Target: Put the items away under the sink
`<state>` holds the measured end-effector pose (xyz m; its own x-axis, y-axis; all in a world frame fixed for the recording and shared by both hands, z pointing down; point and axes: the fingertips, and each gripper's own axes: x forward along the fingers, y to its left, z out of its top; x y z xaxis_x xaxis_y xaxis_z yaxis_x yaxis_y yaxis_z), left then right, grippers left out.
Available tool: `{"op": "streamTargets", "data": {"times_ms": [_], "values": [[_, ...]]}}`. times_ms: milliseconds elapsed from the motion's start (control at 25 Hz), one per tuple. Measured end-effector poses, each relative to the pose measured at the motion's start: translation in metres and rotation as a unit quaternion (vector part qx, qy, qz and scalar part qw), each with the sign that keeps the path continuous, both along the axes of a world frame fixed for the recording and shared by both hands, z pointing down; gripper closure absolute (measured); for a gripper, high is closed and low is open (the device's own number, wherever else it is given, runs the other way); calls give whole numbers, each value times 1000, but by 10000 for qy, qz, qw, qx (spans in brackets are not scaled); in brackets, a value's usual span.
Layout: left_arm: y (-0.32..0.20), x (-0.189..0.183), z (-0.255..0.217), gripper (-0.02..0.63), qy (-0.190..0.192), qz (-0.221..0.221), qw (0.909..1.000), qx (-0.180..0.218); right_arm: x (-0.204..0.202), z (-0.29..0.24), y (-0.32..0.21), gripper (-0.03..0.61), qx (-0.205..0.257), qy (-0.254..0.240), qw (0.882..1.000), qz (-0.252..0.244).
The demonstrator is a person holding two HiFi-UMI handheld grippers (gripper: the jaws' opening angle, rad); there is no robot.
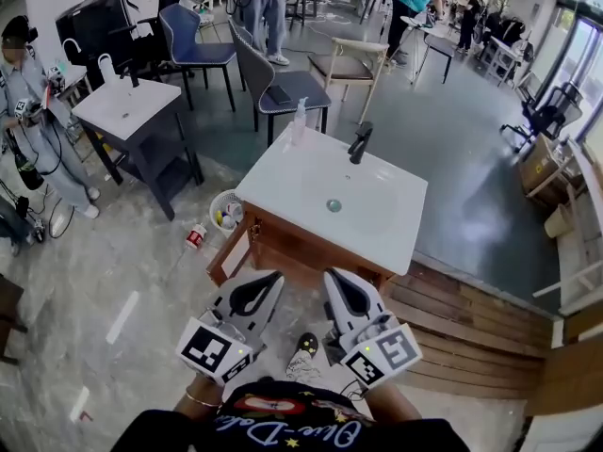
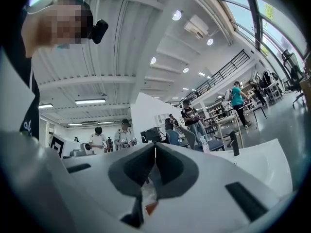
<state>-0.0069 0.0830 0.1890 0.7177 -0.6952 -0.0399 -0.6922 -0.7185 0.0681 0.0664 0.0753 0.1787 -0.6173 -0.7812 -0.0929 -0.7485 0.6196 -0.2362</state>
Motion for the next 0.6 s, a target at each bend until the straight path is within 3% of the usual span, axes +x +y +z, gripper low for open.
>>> {"op": "streamTargets", "data": {"times_ms": [600], "values": [[-74,40,-2,606,-102,19,9999,9,34,7,-78,569,-98,-199,9997,-50]]}}
